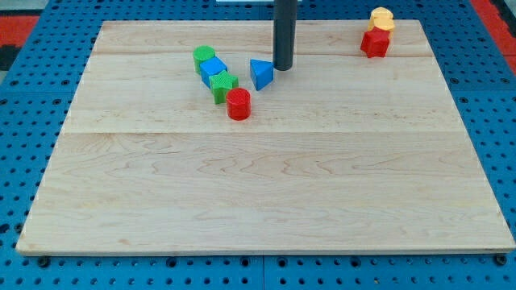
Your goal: Place the triangle to the right of the red circle
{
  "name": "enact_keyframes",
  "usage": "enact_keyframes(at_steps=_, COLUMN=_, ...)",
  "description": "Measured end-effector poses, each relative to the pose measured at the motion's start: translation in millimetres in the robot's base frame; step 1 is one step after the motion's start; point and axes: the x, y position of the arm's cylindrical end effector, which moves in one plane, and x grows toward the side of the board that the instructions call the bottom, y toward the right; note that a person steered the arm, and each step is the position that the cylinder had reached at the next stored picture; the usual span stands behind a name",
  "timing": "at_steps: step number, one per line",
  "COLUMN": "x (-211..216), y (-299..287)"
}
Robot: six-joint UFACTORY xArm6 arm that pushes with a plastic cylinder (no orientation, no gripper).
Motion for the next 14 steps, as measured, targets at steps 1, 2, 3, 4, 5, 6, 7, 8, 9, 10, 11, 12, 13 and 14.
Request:
enact_keyframes(at_steps=1, x=-21.2, y=5.6)
enact_keyframes(at_steps=2, x=-25.1, y=-4.7)
enact_keyframes(at_steps=3, x=-25.1, y=-30.4)
enact_keyframes(at_steps=4, x=-25.1, y=-48.0)
enact_keyframes(at_steps=5, x=-24.5, y=-47.8)
enact_keyframes(at_steps=6, x=-19.0, y=-39.0)
enact_keyframes(at_steps=7, x=-0.8, y=-38.2)
enact_keyframes(at_steps=8, x=5.5, y=-38.2)
enact_keyframes(at_steps=9, x=8.7, y=-38.2)
enact_keyframes(at_steps=10, x=14.6, y=-38.2)
enact_keyframes(at_steps=11, x=19.2, y=-38.2)
enact_keyframes(at_steps=12, x=23.3, y=-38.2)
enact_keyframes(at_steps=13, x=28.4, y=-38.2)
enact_keyframes(at_steps=14, x=32.8, y=-38.2)
